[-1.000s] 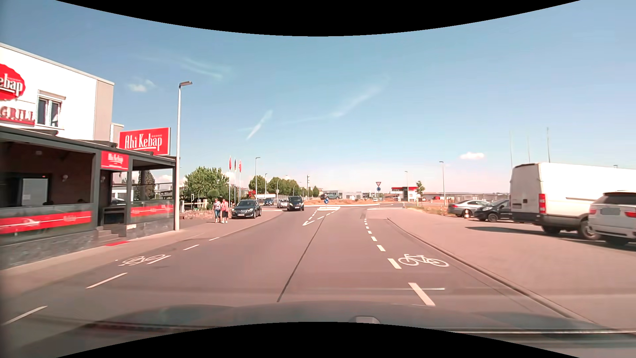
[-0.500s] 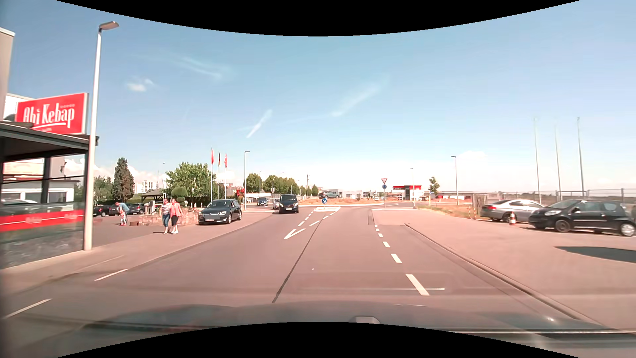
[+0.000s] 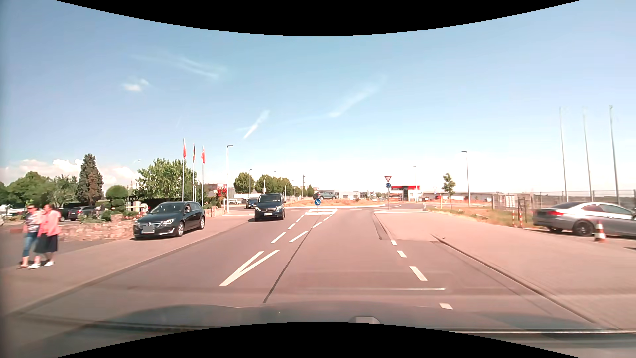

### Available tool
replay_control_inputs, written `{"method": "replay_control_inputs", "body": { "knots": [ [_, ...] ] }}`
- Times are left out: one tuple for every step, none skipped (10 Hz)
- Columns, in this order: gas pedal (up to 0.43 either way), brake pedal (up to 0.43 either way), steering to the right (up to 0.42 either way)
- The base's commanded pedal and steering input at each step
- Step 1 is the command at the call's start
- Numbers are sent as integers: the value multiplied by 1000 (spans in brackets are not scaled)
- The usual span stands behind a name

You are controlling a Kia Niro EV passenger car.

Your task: Follow the waypoints while adhering to traffic rules and regulations

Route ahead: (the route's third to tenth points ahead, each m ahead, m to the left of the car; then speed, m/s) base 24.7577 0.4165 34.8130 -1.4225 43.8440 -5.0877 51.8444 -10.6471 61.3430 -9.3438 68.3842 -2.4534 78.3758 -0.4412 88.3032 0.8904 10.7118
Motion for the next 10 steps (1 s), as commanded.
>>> {"method": "replay_control_inputs", "body": {
  "knots": [
    [0, 165, 20],
    [0, 171, 21],
    [0, 177, 21],
    [0, 183, 21],
    [0, 189, 21],
    [0, 195, 21],
    [0, 195, 21],
    [0, 201, 21],
    [0, 201, 19],
    [0, 207, 15]
  ]
}}
